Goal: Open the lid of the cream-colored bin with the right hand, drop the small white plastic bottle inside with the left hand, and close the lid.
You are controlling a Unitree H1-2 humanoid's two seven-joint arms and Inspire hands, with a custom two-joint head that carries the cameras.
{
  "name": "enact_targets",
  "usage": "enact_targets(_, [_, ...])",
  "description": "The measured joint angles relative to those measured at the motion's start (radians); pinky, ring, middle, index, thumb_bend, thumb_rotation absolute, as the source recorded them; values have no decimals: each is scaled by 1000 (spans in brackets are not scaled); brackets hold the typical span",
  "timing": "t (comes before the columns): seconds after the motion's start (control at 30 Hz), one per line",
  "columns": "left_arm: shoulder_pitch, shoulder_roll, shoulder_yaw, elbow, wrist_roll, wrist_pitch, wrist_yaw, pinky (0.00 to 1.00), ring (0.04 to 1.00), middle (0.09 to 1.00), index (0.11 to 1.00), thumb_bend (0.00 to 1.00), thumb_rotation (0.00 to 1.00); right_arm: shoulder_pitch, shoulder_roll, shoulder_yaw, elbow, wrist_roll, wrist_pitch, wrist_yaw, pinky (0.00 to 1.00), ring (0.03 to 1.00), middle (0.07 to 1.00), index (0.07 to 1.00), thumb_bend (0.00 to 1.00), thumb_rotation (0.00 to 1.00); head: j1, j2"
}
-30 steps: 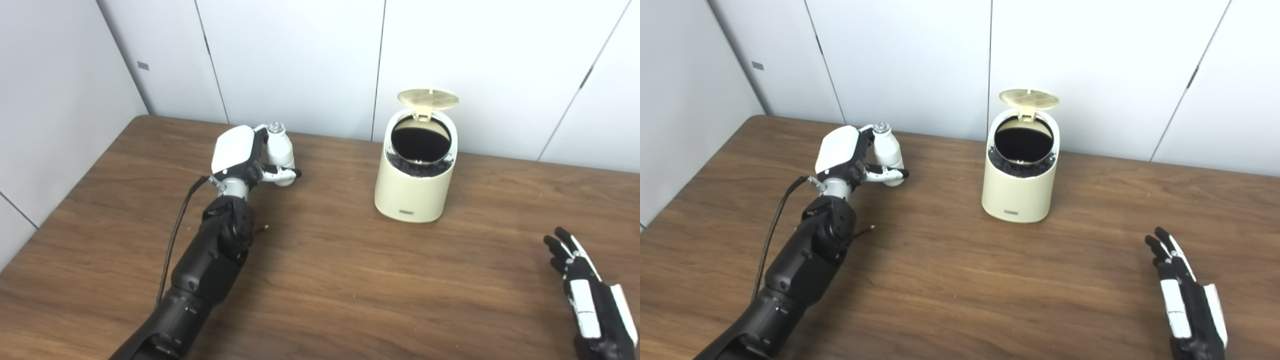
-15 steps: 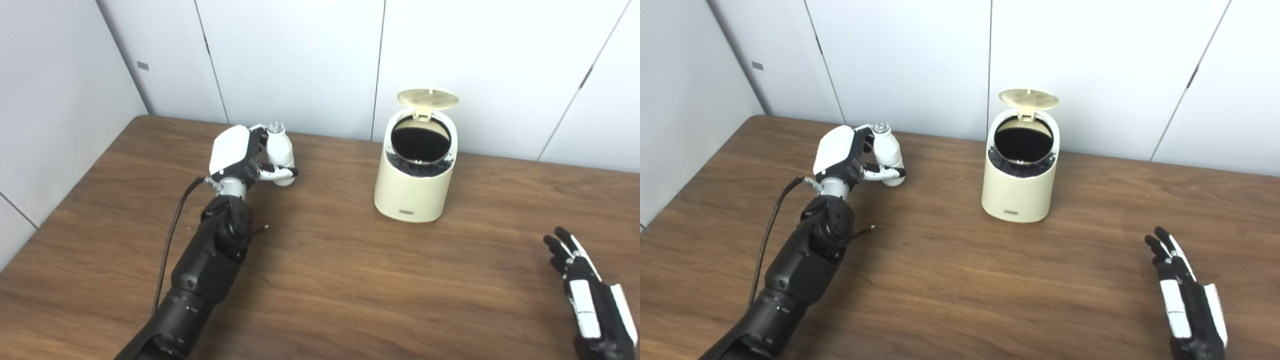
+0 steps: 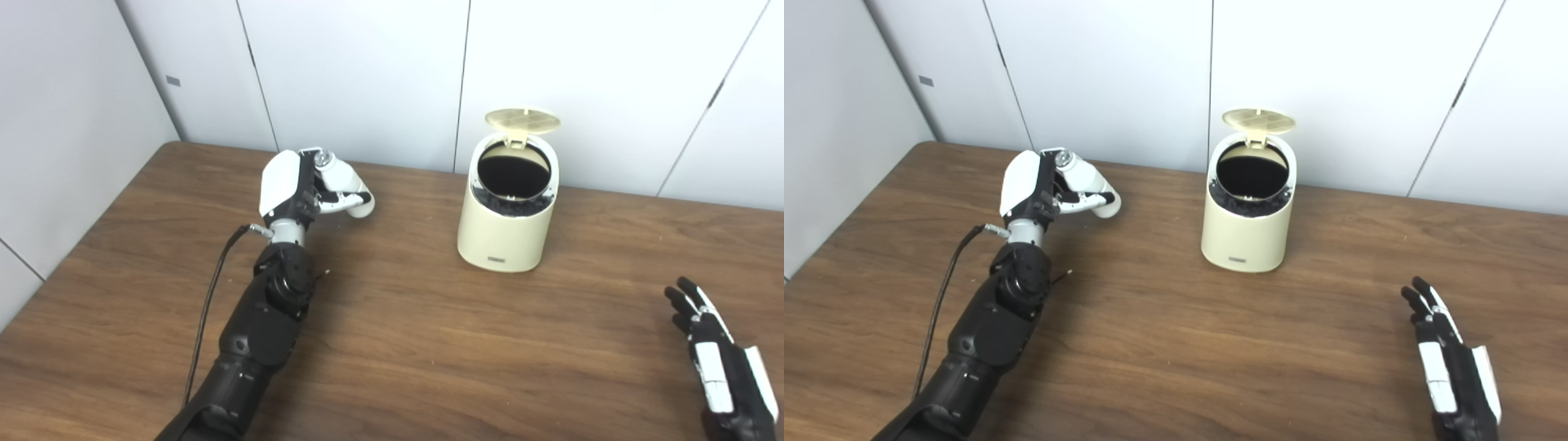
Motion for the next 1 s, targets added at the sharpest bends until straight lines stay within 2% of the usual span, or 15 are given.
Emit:
enact_targets(0.27, [2,-6,1,-15,-6,-33,28,412,428,509,478,502,0,0,-2,0,1,-3,-2,0,955,943,895,931,673,995,-17,-2])
enact_targets(0.4, [15,-17,-2,-135,-18,-32,19,394,421,505,481,502,0,0,-1,1,1,-5,-2,0,938,942,898,930,665,995,-41,-3])
enact_targets(0.5, [16,-21,-21,-217,-11,-32,10,387,417,503,482,502,0,0,-1,1,1,-6,-2,0,987,948,896,924,686,992,-54,0])
enact_targets(0.73, [15,-31,-88,-372,86,-30,-52,364,399,501,495,501,0,-2,3,4,2,-26,-2,-5,965,942,894,927,675,1000,-83,0])
enact_targets(0.87, [-1,-35,-118,-400,145,-34,-63,323,366,476,508,499,0,-4,5,7,2,-28,-2,-5,994,948,900,926,673,1000,-94,2])
enact_targets(1.0, [-18,-43,-142,-423,176,-39,-85,332,374,491,503,500,0,-11,8,8,7,-32,-1,-5,982,940,900,932,679,1000,-98,0])
